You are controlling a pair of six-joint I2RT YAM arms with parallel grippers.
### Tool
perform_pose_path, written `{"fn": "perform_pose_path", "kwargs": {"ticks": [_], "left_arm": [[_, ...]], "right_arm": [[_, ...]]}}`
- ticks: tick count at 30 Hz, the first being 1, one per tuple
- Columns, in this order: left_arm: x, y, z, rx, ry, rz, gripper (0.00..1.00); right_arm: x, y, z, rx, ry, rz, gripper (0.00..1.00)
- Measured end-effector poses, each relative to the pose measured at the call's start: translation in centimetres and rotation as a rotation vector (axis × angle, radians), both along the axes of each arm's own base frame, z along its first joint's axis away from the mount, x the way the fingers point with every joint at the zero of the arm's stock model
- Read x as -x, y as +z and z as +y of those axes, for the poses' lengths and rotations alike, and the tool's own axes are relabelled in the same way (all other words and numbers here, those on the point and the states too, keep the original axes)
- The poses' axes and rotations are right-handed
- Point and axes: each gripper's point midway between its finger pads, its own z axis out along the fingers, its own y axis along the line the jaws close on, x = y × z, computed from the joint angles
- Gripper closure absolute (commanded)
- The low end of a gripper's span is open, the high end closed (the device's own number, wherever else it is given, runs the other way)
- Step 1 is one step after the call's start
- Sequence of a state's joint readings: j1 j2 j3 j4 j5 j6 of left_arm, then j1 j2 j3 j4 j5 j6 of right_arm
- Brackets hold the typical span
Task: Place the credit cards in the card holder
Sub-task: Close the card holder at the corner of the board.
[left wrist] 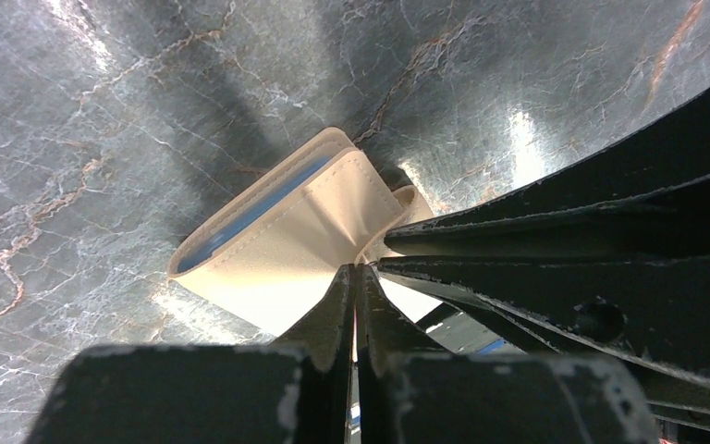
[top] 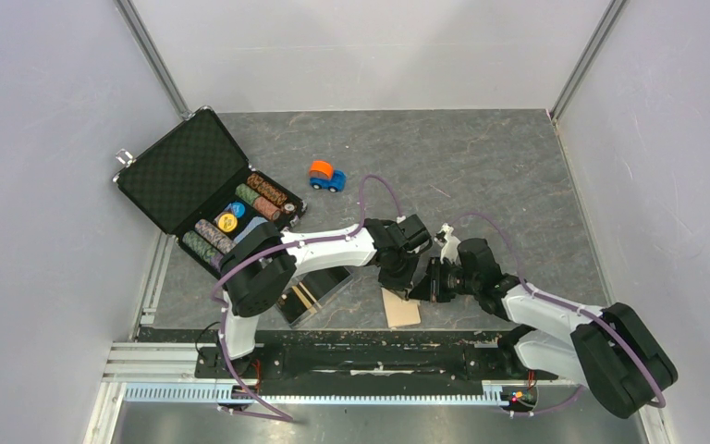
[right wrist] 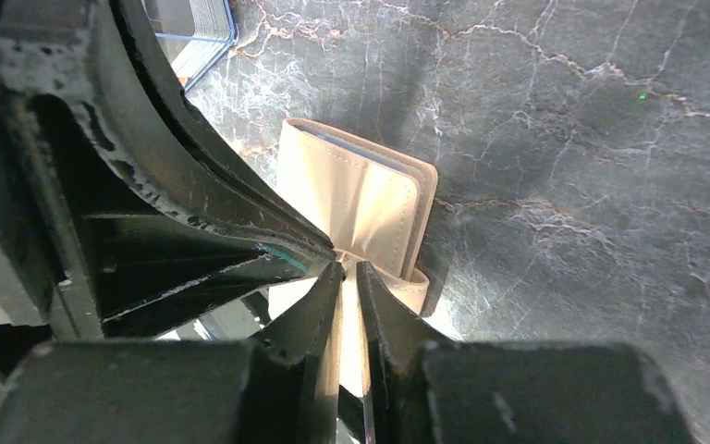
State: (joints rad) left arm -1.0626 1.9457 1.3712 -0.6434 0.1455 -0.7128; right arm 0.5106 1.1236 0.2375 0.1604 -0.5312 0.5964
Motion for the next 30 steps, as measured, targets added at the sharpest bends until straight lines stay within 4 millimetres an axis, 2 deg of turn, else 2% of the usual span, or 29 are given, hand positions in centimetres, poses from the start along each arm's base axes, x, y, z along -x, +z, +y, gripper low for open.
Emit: {"fn": "perform_pose_path", "kwargs": {"ticks": [14,20,30], "left_arm": [[0.4,-0.4,-0.1,0.0,-0.011,-0.013,0.98],[0.5,-0.3,0.1,-0.011,-0.012,-0.028,0.98],[0.5,1.3,0.3,0.004,-0.01,-0.049,0.98]], "right_arm": [[0.2,-0.3,-0.1,0.014,0.005,0.009,0.86],[0.3,-0.2,0.1,0.014,0.013,0.005,0.8],[0.4,0.0,0.0,0.018,0.011,0.004,0.77]]}}
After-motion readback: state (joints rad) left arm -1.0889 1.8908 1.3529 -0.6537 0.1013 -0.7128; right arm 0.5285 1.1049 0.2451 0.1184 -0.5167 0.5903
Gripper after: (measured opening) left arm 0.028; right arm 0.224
